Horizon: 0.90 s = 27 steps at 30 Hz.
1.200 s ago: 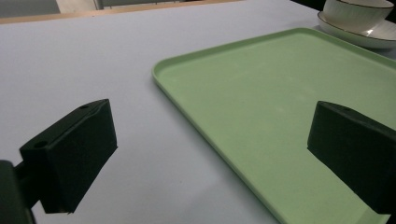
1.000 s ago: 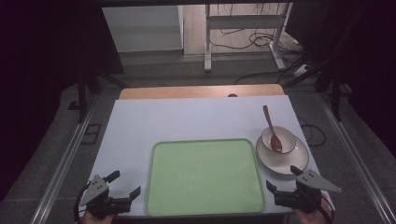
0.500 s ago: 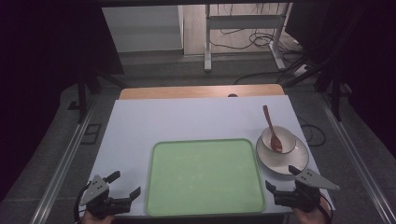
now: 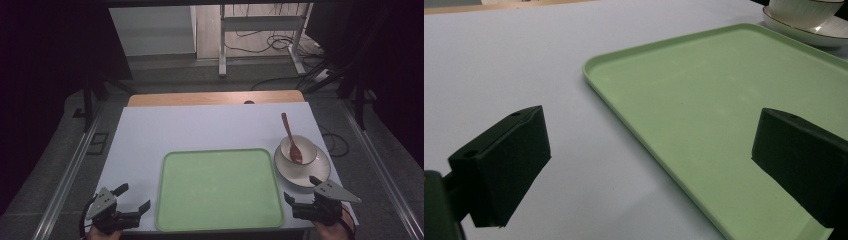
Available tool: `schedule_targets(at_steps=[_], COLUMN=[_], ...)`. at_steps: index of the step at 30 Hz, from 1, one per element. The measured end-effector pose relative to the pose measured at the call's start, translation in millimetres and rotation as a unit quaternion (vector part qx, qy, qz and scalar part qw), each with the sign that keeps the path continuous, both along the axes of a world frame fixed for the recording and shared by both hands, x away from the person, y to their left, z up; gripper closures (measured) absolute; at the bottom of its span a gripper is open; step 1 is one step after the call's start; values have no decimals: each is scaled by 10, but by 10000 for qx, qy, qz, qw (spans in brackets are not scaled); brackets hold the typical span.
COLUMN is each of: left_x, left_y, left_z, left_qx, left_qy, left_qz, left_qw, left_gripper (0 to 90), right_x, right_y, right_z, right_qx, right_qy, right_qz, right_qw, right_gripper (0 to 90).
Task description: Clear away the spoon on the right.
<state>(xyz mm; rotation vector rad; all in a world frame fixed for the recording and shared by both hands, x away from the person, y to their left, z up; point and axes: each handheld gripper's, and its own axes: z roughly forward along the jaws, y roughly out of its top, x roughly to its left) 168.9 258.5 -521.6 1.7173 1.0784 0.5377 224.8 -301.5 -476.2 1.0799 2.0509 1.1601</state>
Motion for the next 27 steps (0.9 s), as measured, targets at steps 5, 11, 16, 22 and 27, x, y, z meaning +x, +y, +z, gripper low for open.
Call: schedule_targets(at_steps=[5, 11, 16, 22, 27], left_x=[-1, -5, -7, -9, -11], left_y=[2, 3, 5, 6, 6], left_z=[0, 2, 2, 3, 3], left_qx=[0, -7, -8, -5, -1], left_qy=[3, 6, 8, 7, 8], left_qz=[4, 23, 35, 46, 51], left_qw=[10000, 10000, 10000, 10000, 10000], left_gripper=[19, 19, 19, 19, 19], right_x=[18, 58, 95, 148, 190], right_y=[13, 22, 17, 13, 14], right_z=[28, 59, 78, 102, 128], right_qx=[-26, -79, -116, -85, -75], right_qy=[-52, -100, -103, -78, -89], right_qz=[-5, -33, -30, -25, -43], right_qw=[10000, 9999, 9999, 9999, 9999], right_gripper=[12, 12, 14, 16, 19])
